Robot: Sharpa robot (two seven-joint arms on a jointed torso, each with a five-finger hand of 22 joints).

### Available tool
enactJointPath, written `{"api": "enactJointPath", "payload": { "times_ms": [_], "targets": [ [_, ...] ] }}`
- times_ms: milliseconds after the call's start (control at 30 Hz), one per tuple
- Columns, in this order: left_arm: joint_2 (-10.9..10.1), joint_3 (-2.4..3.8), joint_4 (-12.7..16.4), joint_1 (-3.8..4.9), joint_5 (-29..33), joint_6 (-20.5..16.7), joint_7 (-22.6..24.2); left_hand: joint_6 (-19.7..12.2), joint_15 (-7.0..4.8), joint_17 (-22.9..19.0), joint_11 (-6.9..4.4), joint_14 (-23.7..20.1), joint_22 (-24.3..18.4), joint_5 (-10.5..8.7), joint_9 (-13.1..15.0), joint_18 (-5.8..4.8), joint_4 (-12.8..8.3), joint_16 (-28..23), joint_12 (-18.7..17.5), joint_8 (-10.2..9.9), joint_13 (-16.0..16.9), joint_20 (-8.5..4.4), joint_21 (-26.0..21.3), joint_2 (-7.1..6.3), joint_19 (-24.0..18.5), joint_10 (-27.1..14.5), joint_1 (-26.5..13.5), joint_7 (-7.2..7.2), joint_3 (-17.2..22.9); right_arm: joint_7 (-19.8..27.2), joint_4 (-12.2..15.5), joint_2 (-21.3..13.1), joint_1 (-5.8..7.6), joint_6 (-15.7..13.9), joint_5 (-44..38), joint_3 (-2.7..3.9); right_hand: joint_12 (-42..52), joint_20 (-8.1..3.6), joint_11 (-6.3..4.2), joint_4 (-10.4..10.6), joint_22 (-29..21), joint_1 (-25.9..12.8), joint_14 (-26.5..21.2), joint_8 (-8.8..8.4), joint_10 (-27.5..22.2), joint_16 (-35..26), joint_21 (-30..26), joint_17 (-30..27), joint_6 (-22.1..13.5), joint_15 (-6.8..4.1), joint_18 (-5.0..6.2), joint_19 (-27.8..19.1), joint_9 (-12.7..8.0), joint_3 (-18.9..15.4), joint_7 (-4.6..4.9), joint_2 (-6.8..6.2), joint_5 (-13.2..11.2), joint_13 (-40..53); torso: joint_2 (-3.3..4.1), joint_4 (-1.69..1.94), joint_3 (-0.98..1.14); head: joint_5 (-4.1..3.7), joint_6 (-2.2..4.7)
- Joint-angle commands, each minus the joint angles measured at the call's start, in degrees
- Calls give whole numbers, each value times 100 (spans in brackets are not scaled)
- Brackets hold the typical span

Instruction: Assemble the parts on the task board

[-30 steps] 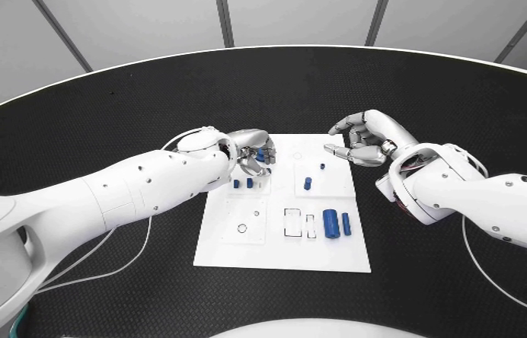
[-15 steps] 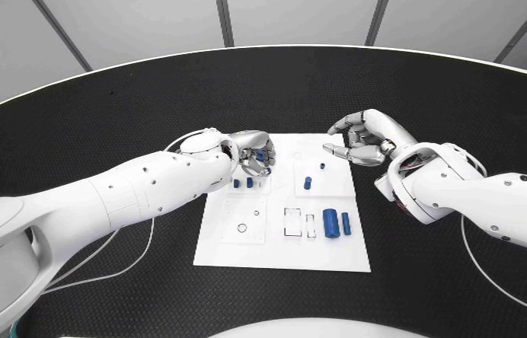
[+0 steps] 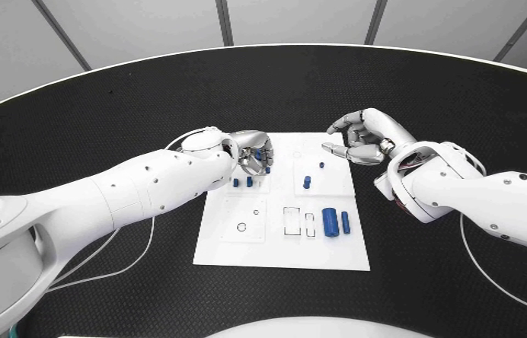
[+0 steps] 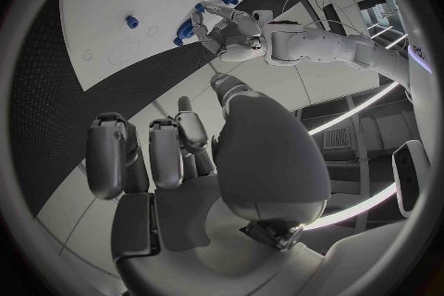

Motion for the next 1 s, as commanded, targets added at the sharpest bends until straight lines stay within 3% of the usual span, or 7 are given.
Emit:
{"api": "enactJointPath", "payload": {
  "times_ms": [33,833,1000],
  "targets": [
    [11,-1,-7,-3,-2,17,-12,56,-36,-8,8,15,5,1,-7,-76,12,38,19,18,-12,-5,31,45,48,27,0,0,36,0,3,-2,0,1,0,0,-9,-54,-12,-2,947,14,206,41,7,-5,-6,34,-1,-41,34,89,-8,26,-37,25,38,9,2,-3,-3,0,-12],
    [47,-1,34,-7,-13,121,-157,42,-31,-20,15,16,57,-27,-20,-87,16,43,1,2,-9,-3,67,17,67,20,-79,7,6,0,21,-7,1,4,0,0,-5,-56,-14,-2,945,13,206,46,15,-11,-8,27,6,-42,34,90,-8,28,-39,23,41,11,-6,1,2,-9,-25],
    [57,-1,22,-7,-15,171,-184,74,-33,-28,9,17,78,-30,-19,-91,35,46,4,14,1,-2,84,66,73,41,-115,2,4,-1,23,-8,1,4,0,0,-5,-56,-14,-2,945,13,206,46,15,-11,-8,27,6,-42,34,90,-8,28,-39,23,41,11,-4,0,3,-13,-32]
  ]
}}
